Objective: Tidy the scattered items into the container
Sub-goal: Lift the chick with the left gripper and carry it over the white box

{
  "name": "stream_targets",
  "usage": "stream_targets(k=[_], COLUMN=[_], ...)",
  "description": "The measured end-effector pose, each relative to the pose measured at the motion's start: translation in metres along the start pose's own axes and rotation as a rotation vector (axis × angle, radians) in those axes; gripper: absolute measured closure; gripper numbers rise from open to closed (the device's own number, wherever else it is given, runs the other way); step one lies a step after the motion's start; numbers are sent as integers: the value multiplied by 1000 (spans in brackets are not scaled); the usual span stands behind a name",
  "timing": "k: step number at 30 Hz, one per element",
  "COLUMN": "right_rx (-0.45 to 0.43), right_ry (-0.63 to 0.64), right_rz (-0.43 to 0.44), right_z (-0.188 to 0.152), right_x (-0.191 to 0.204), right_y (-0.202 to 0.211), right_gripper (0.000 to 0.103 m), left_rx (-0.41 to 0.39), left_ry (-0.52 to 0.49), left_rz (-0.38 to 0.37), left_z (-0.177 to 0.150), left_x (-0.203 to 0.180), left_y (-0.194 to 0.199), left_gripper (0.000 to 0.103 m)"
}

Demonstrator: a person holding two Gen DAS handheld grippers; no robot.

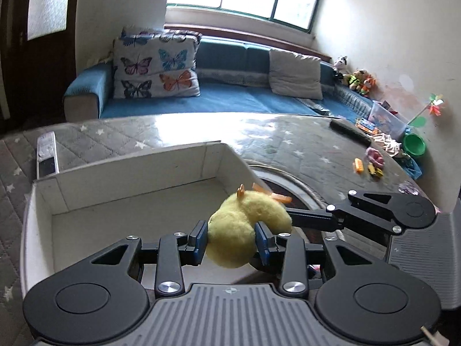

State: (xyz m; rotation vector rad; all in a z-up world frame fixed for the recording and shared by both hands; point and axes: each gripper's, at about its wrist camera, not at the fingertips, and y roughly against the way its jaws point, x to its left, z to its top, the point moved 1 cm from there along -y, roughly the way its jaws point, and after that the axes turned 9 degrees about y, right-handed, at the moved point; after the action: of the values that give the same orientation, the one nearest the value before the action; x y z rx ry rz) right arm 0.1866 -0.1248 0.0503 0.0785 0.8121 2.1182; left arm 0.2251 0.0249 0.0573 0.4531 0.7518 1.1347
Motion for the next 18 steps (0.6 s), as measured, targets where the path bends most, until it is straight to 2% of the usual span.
stream_targets(k=[3,7,16,18], right_rx=[21,38,17,9], right_ry=[-2,2,-26,-29], right_rz=[13,21,-2,-15], right_z=[-3,-7,-10,-12], right_x=[-4,-3,-3,-1], right_y=[-14,-23,-15,-8], right_gripper=[56,56,54,47], left_rx=[47,62,41,30], left_ry=[37,50,70,68], left_rz=[-30,-18,-12,-11], left_z=[3,1,1,-2], left_x=[6,10,15,13], left_y=[-18,-26,-14,-7], left_gripper=[66,66,65,65])
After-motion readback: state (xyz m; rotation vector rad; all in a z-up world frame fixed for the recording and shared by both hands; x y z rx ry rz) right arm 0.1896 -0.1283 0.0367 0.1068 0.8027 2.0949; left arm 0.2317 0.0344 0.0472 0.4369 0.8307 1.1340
